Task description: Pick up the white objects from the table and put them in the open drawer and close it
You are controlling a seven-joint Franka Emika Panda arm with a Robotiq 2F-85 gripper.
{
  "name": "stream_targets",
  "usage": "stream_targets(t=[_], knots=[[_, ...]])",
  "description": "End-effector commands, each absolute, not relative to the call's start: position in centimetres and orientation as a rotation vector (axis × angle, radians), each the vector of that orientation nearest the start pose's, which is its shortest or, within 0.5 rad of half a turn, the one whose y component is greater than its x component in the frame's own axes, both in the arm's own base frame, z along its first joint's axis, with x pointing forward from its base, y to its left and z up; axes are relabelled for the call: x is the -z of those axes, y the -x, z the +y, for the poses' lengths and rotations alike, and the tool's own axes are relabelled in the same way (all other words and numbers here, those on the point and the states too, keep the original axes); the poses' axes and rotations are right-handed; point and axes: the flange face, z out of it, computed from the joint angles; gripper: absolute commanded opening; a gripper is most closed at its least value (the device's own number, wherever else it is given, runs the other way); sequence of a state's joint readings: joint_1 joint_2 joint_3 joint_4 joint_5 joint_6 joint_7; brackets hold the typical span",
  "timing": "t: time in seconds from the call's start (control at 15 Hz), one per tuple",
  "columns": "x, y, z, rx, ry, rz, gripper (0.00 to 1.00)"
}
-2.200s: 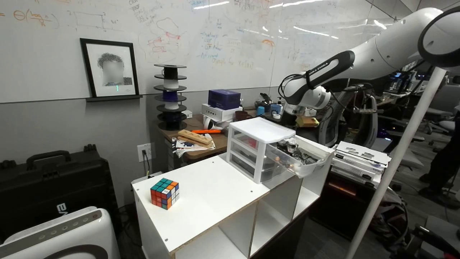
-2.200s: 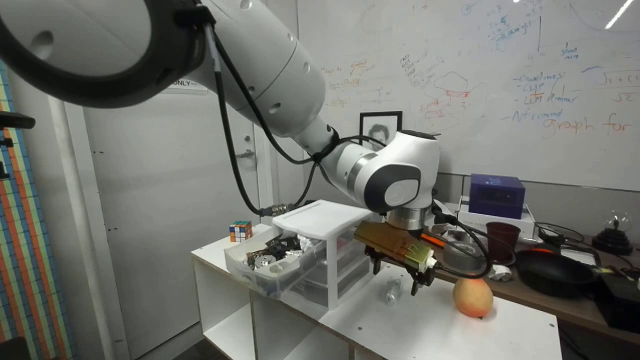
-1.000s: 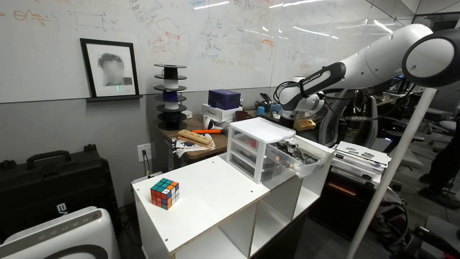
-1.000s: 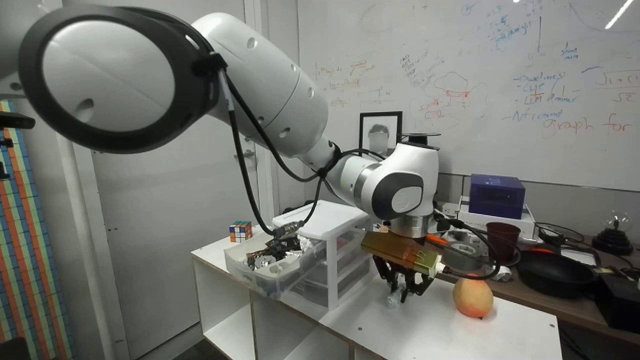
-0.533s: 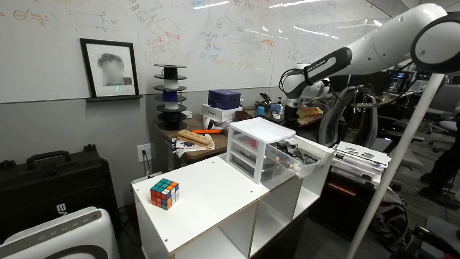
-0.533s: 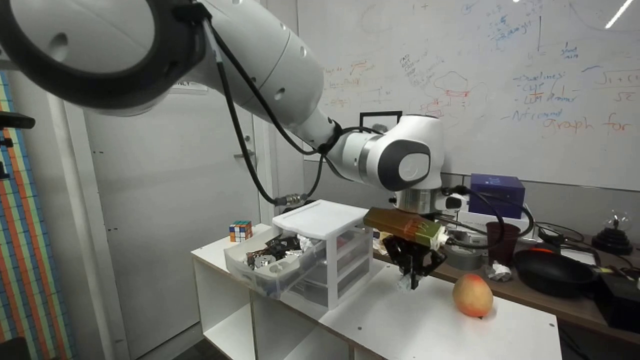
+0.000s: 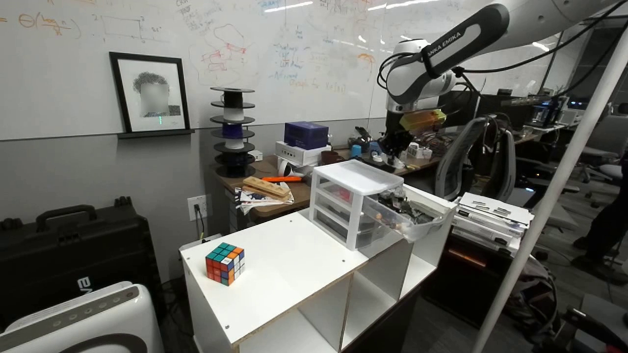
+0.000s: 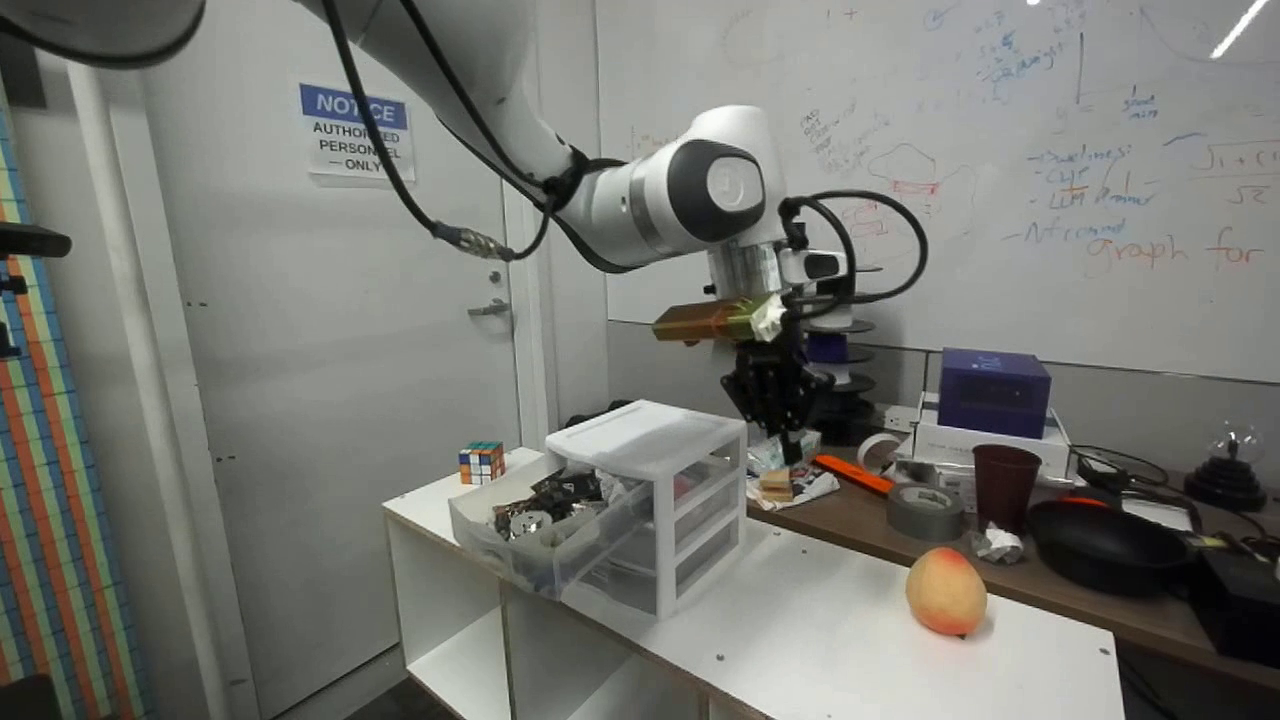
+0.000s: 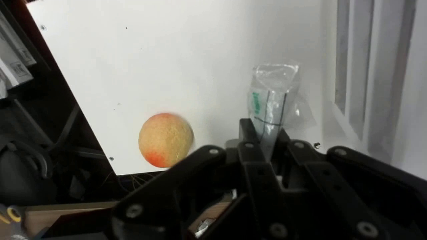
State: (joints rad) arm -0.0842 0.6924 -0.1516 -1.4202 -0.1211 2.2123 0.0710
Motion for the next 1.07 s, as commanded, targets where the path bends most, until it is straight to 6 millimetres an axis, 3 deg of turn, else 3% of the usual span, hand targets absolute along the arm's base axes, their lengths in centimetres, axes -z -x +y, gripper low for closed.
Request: stream_targets(t=[0.0, 0.27, 0.47, 0.73, 1.0], knots=[[-34.1, -67.7, -11.6, 0.178, 3.383, 0.336, 0.08], [-36.4, -63.5, -7.1, 0.171, 3.433, 0.183, 0.08], [-36.7, -59.6, -3.7, 0.118, 3.443, -0.014, 0.08], [-34.9, -56.3, -0.1, 0.025, 3.463, -0.204, 0.07], [-32.0, -54.9, 1.8, -0.025, 3.456, -0.359, 0.06]])
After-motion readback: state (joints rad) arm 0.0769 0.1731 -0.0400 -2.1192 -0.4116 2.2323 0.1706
